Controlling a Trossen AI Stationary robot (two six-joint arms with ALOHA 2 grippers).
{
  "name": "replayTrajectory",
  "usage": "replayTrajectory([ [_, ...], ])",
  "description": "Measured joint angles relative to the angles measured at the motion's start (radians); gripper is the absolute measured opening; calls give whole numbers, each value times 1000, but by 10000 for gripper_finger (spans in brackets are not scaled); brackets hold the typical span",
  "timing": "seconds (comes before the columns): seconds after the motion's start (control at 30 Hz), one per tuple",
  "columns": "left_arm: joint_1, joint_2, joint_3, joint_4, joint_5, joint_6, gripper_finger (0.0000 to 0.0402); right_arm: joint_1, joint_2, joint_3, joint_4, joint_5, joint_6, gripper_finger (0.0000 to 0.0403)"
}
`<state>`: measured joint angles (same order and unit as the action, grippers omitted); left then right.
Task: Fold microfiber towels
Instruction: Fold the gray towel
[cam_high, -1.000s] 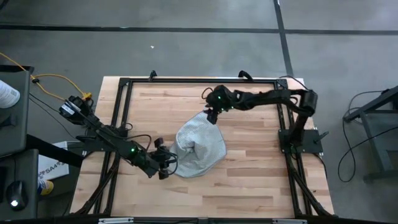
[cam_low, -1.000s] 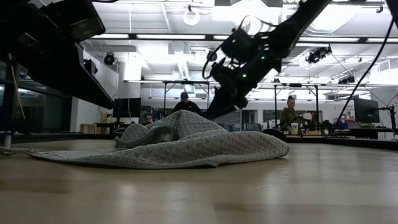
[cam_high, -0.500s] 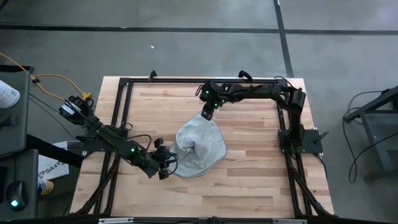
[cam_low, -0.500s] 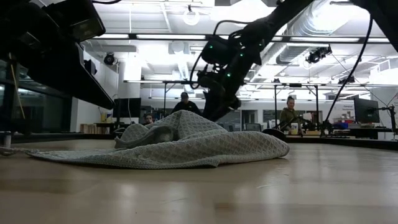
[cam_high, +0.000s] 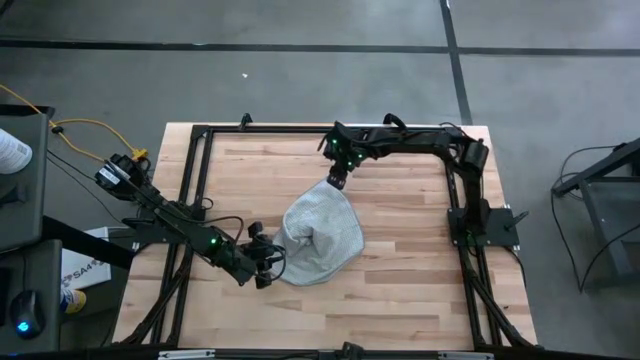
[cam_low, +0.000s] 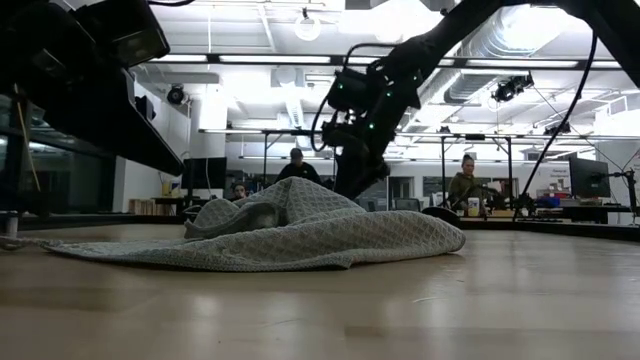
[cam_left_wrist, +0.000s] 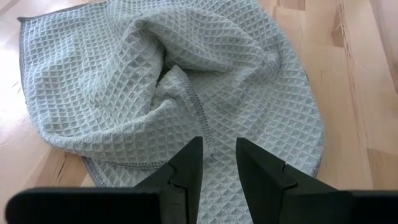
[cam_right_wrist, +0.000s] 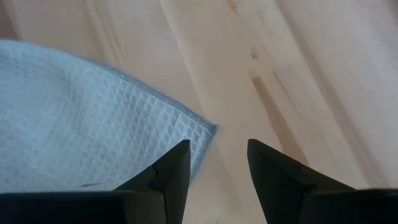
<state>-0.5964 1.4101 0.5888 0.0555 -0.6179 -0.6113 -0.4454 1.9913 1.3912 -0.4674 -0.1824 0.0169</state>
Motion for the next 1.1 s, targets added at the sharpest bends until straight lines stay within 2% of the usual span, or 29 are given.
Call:
replayTrajectory([
  [0.37, 0, 0, 0, 1, 1, 0, 96, -1, 75, 0, 36, -34, -6, 153],
  [0.63, 0, 0, 0, 2, 1, 1, 96, -2, 79, 0, 60, -30, -11, 153],
  [0.9, 0, 0, 0, 2, 1, 0, 97, 0, 79, 0, 60, -89, 5, 153],
  [1.1, 0, 0, 0, 2, 18, -6, 97, 6, 91, 0, 28, -86, 36, 153],
])
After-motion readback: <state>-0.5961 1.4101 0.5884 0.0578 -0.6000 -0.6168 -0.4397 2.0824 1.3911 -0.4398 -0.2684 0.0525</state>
